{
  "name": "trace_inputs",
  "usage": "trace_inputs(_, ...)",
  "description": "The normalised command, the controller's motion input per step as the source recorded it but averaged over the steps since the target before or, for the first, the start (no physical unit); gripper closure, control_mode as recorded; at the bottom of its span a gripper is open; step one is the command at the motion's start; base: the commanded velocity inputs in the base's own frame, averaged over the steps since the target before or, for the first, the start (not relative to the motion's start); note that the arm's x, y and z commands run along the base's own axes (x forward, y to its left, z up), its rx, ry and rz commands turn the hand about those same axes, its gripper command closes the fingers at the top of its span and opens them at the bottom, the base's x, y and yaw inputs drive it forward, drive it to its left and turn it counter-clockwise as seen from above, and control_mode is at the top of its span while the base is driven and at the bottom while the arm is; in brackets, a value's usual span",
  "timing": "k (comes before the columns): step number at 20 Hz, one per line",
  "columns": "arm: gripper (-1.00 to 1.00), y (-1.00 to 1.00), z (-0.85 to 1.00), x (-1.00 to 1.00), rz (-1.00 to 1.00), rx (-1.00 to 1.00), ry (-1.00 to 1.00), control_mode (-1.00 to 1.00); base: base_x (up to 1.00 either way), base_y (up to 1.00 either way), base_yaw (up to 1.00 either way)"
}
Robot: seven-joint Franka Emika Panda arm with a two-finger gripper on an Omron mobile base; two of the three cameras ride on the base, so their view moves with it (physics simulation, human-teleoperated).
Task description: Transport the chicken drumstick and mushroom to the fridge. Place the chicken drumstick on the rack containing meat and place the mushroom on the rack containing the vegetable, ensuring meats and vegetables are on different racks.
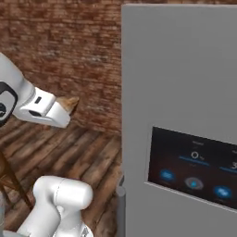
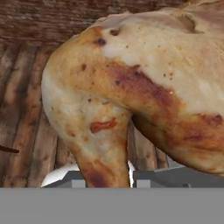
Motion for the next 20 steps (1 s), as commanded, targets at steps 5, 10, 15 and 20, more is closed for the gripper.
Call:
trace_inputs(5,1.0,0.0,0.0,0.0,0.0,0.0,0.0,1.0,0.7,0.0,-0.45)
trace_inputs(10,1.0,0.0,0.0,0.0,0.0,0.0,0.0,1.0,0.85,0.01,-0.39)
trace_inputs(15,1.0,0.0,0.0,0.0,0.0,0.0,0.0,1.0,0.83,0.2,-0.38)
trace_inputs(20,1.0,0.0,0.0,0.0,0.0,0.0,0.0,1.0,0.58,0.65,-0.45)
